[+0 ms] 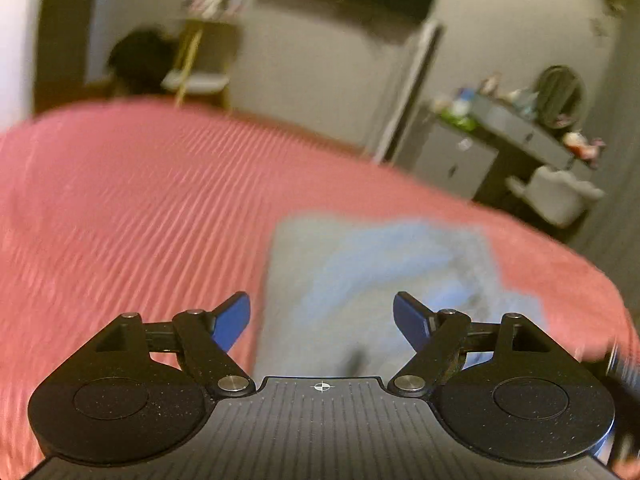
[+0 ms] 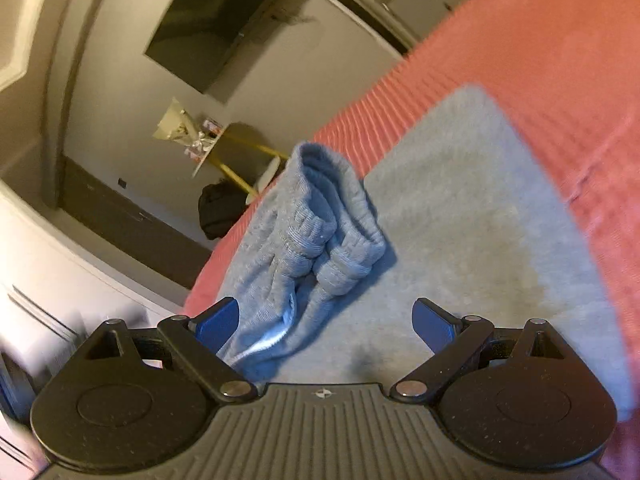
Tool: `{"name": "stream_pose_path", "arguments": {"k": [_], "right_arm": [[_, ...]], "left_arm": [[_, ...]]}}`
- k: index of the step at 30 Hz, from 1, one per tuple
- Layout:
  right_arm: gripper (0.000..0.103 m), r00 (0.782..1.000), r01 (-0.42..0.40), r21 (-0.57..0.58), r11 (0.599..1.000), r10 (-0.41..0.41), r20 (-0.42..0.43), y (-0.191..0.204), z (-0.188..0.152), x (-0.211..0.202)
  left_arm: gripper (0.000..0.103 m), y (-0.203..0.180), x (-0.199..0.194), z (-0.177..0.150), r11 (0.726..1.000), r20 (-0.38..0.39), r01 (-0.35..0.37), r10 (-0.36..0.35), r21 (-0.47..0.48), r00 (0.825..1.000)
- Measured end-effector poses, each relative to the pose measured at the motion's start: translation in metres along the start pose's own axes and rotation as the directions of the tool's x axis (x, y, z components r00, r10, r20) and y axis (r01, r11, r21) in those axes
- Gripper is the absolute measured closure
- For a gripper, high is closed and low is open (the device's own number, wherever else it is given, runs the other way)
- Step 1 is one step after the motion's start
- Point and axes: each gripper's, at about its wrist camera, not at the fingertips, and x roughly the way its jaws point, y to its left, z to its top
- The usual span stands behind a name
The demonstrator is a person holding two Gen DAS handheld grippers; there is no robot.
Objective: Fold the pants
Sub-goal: 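Open the left gripper to drop the cuffs onto the pants, then grasp the ribbed cuffs with the right gripper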
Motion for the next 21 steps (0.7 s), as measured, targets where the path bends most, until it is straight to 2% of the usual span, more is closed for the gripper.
{"name": "stream_pose_path", "arguments": {"k": [2,4,8,10,13,16,18,20,21], "right_arm": [[0.009,1.0,-0.005,0.06,0.998,0.006,-0.017,0.0,0.004,0.015],[0.008,0.999,-0.011,0.122,0.992,0.016,-0.035,-0.002,0.009,0.034],[0.008,0.999,-0.032,0.177,0.984,0.039,-0.033,0.003,0.013,0.066],[0.012,0.999,-0.022,0.199,0.98,0.026,-0.021,0.007,0.015,0.078],[0.046,1.0,0.019,0.208,0.978,-0.02,0.005,0.012,0.015,0.087],[0.048,0.999,0.048,0.187,0.981,-0.052,0.012,0.016,0.013,0.092],[0.044,0.998,0.064,0.171,0.983,-0.066,0.005,0.02,0.013,0.096],[0.035,0.998,0.062,0.181,0.981,-0.062,-0.003,0.022,0.016,0.099],[0.035,0.998,0.07,0.185,0.98,-0.07,-0.006,0.024,0.017,0.1]], "left_arm": [[0.02,0.008,0.0,-0.022,0.998,-0.04,0.009,-0.011,-0.06,0.999],[0.02,0.01,0.002,-0.042,0.994,-0.091,0.059,-0.068,-0.094,0.994],[0.018,-0.006,0.015,-0.043,0.999,-0.147,0.035,-0.035,0.002,0.989],[0.018,-0.003,0.02,-0.045,1.0,-0.173,0.019,-0.017,0.011,0.985],[0.018,-0.009,0.033,-0.041,1.0,-0.199,-0.014,0.014,0.001,0.98],[0.018,-0.009,0.038,-0.041,1.0,-0.199,-0.024,0.021,-0.013,0.98],[0.018,-0.017,0.045,-0.039,0.999,-0.201,-0.036,0.033,-0.012,0.979],[0.018,-0.019,0.047,-0.037,0.999,-0.204,-0.053,0.052,0.0,0.978],[0.018,-0.021,0.047,-0.037,0.998,-0.204,-0.06,0.06,0.006,0.977]]}}
